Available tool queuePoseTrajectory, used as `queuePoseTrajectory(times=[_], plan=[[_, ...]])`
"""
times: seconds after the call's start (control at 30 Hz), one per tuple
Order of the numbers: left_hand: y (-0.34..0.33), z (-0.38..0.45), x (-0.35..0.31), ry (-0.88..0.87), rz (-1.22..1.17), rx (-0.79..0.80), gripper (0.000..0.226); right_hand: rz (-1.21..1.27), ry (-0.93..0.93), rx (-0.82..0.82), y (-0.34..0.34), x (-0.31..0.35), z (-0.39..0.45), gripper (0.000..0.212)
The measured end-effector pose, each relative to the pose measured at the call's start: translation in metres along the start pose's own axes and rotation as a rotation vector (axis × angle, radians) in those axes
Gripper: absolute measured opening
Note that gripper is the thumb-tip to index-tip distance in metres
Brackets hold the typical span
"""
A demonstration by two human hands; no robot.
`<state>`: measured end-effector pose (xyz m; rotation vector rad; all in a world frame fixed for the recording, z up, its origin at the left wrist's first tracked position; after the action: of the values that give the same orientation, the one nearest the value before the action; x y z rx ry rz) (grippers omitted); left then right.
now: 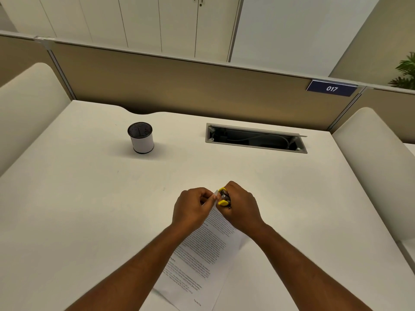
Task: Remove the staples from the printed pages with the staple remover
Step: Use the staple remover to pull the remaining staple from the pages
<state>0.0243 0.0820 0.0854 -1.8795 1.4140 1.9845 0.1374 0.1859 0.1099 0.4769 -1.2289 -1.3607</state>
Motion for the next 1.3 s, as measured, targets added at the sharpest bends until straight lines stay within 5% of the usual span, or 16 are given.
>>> queuePoseTrajectory(times=[0.4,0.7,0.97,1.3], plan=[[0.005,0.005,0.007,0.063,-0.055,-0.064,0.016,-0.022,0.037,0.036,-0.006,-0.003,0.004,0.022],[0.003,0.008,-0.001,-0.016,-0.035,-0.028,0.014,-0.033,0.015,-0.124,0.008,-0.002,0.008,0.023],[0.000,0.005,-0.002,0.001,-0.072,-0.033,0.033,-0.042,0.006,-0.036,0.003,-0.005,0.012,0.020],[0.002,-0.003,-0.010,-0.069,0.069,-0.095,0.024,0.047,-0.070,0.088,-0.001,-0.009,0.011,0.028]])
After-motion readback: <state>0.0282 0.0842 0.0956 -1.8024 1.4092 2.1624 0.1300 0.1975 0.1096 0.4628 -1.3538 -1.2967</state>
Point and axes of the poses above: each hand's wrist, its own z-axis towards the middle knuckle, its own y-axis out of the back of the hand, x = y × z, the point moved 7 cm from there along z, towards the middle knuckle, and after that the axes turned 11 degrees about y, right-handed, at the moved point
